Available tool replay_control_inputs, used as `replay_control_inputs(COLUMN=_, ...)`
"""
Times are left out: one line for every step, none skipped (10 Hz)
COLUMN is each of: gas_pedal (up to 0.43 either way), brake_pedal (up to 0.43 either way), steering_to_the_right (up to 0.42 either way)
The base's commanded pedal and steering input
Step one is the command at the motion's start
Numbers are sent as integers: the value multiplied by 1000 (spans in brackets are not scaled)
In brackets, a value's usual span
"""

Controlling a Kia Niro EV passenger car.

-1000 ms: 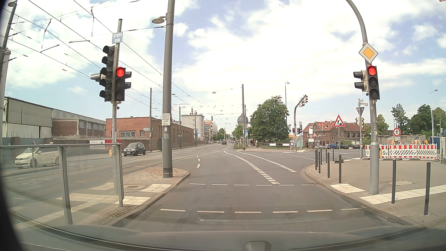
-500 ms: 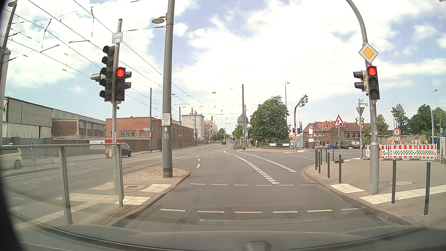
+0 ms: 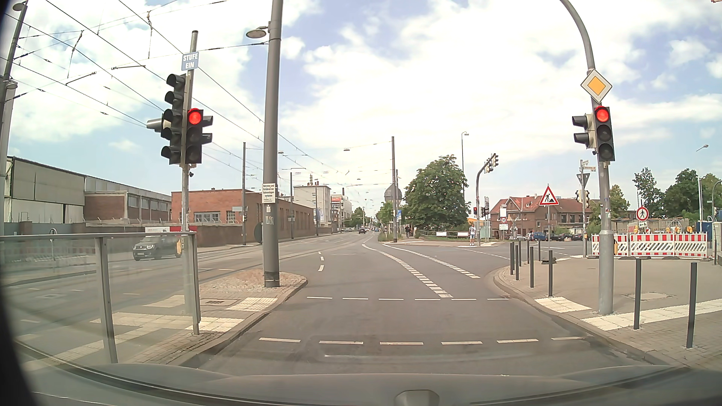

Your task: Follow the waypoints while adhering to traffic rules and regulations

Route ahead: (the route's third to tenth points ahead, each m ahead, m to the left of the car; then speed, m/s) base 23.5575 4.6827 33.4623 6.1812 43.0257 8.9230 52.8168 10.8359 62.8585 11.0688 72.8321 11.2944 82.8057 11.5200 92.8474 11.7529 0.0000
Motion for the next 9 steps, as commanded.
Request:
replay_control_inputs(gas_pedal=0, brake_pedal=293, steering_to_the_right=-11)
replay_control_inputs(gas_pedal=0, brake_pedal=299, steering_to_the_right=-11)
replay_control_inputs(gas_pedal=0, brake_pedal=293, steering_to_the_right=-11)
replay_control_inputs(gas_pedal=0, brake_pedal=293, steering_to_the_right=-11)
replay_control_inputs(gas_pedal=0, brake_pedal=293, steering_to_the_right=-11)
replay_control_inputs(gas_pedal=0, brake_pedal=293, steering_to_the_right=-11)
replay_control_inputs(gas_pedal=0, brake_pedal=293, steering_to_the_right=-11)
replay_control_inputs(gas_pedal=0, brake_pedal=293, steering_to_the_right=-11)
replay_control_inputs(gas_pedal=0, brake_pedal=293, steering_to_the_right=-11)
